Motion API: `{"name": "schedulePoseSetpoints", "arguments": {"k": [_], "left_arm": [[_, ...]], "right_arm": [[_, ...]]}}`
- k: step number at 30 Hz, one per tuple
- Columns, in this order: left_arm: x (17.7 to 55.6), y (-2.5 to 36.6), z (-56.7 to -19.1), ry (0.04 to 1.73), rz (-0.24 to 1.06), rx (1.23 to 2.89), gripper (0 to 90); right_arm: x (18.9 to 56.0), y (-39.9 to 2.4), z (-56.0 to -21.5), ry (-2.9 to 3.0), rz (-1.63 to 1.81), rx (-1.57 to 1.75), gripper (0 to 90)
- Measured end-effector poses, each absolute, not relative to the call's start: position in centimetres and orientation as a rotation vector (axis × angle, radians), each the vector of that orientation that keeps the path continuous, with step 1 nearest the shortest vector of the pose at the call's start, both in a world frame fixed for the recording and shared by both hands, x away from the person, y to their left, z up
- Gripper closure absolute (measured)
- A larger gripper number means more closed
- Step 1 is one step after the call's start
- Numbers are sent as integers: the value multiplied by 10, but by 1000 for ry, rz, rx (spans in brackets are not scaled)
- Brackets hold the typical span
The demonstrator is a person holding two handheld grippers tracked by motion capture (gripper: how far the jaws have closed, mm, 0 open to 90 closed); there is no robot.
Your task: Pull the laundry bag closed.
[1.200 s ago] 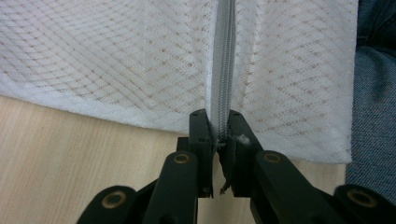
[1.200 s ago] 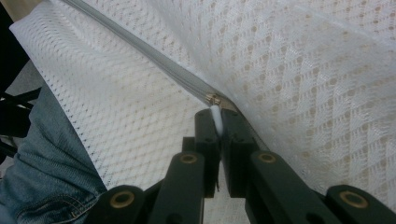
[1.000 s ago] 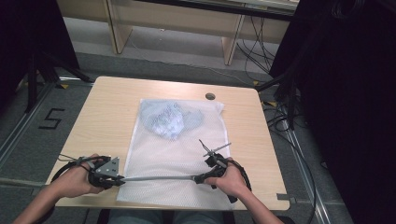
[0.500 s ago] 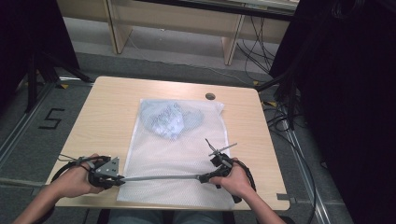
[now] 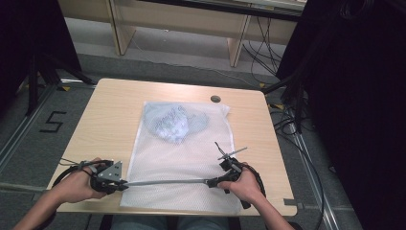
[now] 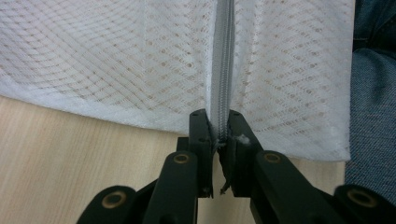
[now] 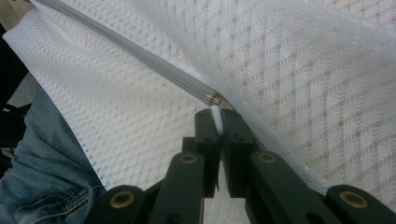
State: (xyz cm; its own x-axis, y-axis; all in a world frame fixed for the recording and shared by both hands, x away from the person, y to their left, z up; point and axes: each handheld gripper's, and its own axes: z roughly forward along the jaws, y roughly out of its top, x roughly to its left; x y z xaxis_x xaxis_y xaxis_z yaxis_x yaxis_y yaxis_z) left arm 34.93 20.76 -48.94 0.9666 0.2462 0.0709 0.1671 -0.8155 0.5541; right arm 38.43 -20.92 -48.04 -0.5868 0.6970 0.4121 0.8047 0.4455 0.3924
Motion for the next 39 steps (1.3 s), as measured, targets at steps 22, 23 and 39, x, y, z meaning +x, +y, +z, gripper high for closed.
{"name": "schedulePoseSetpoints", "arguments": {"k": [22, 23, 39], "left_arm": [[350, 207, -489, 287, 184, 2539, 825], [350, 207, -489, 281, 183, 2540, 825], [349, 207, -487, 288, 187, 2534, 825]], "right_arm": [[386, -229, -478, -2471, -841, -1381, 870], [386, -230, -478, -2474, -838, -1381, 870], [385, -240, -476, -2471, -829, -1406, 871]]}}
